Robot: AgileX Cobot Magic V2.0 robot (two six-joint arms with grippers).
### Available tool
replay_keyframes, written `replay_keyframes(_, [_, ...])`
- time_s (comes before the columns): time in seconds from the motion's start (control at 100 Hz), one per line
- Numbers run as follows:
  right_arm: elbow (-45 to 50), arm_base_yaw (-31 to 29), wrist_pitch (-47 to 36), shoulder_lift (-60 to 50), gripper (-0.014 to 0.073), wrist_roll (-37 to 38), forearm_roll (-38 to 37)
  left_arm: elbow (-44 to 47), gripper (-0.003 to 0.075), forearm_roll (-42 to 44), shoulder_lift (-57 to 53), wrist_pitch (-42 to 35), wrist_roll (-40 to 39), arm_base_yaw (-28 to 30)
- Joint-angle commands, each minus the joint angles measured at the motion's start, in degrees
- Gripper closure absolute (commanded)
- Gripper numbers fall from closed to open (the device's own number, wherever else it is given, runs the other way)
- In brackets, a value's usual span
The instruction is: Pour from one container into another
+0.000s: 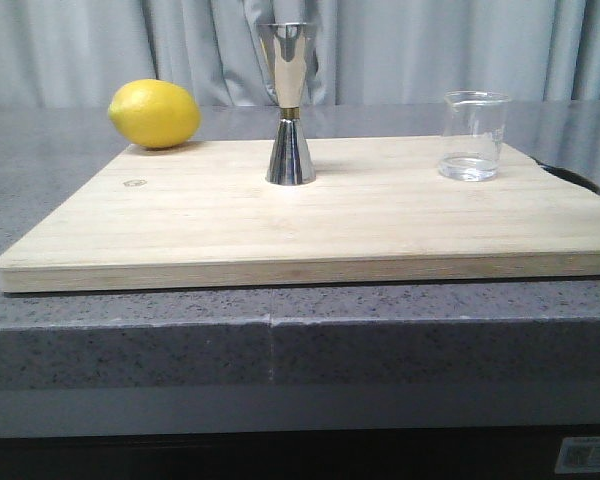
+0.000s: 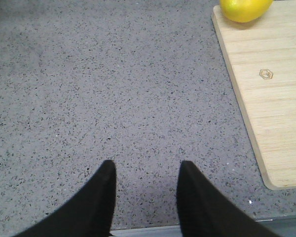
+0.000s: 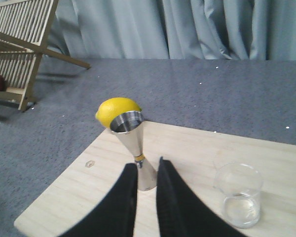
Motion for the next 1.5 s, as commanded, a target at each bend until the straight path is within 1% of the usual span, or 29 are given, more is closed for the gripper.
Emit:
replay_keyframes(0.0, [-1.32, -0.23, 4.58, -0.67, 0.0645, 0.07, -0.32, -1.41, 0.0604, 0.44, -0.27, -3.63, -0.74, 0.16])
replay_keyframes(0.03, [-1.32, -0.23, 5.46, -0.67, 0.0666, 0.07, -0.32, -1.41, 0.0634, 0.44, -0.27, -3.63, -0.74, 0.16])
replay_keyframes(0.14, [-1.10, -0.23, 8.85, -0.67, 0.0665, -0.04, -0.32, -1.41, 0.0740, 0.44, -0.27, -3.63, -0.74, 0.16])
replay_keyframes(0.29, [-0.81, -0.23, 12.63, -0.67, 0.0665, -0.04, -0.32, -1.41, 0.0739, 0.54, -0.27, -4.74, -0.74, 0.16])
replay_keyframes(0.9, [-0.81, -0.23, 12.63, -0.67, 0.0665, -0.04, -0.32, -1.28, 0.0739, 0.54, -0.27, -4.88, -0.74, 0.16])
replay_keyframes(1.03, [-0.81, -0.23, 12.63, -0.67, 0.0665, -0.04, -0.32, 1.57, 0.0739, -0.12, -4.12, -6.62, -0.74, 1.59])
replay_keyframes(1.08, [-0.81, -0.23, 12.63, -0.67, 0.0665, -0.04, -0.32, 4.04, 0.0739, -0.38, -6.75, -8.52, -0.74, 2.51])
replay_keyframes(1.15, [-0.81, -0.23, 12.63, -0.67, 0.0665, -0.04, -0.32, 9.05, 0.0739, -1.29, -11.12, -13.71, -0.74, 4.02])
replay_keyframes(1.34, [-0.81, -0.23, 12.63, -0.67, 0.0665, -0.04, -0.32, 26.04, 0.0739, -4.37, -22.99, -30.74, -0.74, 7.92])
replay_keyframes(1.49, [-0.81, -0.23, 12.63, -0.67, 0.0665, -0.04, -0.32, 37.44, 0.0739, -6.29, -32.00, -39.53, -0.74, 9.65])
